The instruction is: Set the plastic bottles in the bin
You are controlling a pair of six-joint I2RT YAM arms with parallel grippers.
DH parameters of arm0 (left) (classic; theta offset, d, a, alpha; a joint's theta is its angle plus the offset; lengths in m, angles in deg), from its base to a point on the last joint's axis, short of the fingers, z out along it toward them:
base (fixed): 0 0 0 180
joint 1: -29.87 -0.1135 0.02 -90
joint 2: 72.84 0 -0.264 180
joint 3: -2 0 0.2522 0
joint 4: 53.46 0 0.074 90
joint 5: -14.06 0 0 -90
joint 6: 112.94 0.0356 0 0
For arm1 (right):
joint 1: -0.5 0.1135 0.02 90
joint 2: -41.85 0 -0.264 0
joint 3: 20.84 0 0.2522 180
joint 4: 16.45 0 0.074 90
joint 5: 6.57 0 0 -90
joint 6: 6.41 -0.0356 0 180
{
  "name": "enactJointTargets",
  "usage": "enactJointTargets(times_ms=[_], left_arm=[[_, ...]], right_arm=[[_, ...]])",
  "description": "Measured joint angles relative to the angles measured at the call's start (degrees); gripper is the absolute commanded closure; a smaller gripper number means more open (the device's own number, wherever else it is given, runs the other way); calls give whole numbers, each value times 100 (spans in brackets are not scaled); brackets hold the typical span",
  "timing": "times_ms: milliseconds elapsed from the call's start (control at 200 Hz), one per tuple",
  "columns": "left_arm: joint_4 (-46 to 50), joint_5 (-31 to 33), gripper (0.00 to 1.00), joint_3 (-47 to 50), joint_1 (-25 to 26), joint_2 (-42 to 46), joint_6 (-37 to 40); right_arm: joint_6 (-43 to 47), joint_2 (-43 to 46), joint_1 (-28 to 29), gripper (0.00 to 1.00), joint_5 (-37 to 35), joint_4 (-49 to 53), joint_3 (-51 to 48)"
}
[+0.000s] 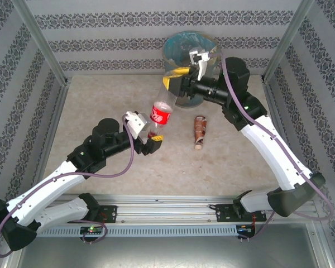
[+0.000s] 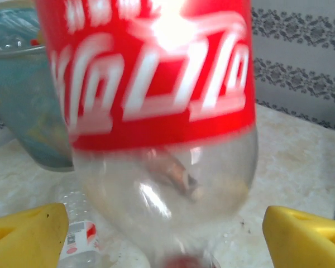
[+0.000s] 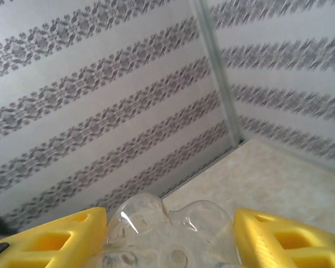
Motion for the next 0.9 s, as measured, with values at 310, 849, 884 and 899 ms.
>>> enactJointTargets(times_ms=[310,849,884,899], left_arm=[[-348,1078,0,317,0,142,-94],[-365,1287,0,308,0,9,-282],[-363,1287,0,308,0,-22,-293],[-363,1287,0,308,0,-35,-302]], right_arm=[[2232,-1049,-28,60,-2675,-92,2240],[4513,-5322,-918,60,-5012,420,5895],[4478,-5337,-979,60,-5014,468,5858],[4463,-5337,-1001,60,-5014,481,5840]])
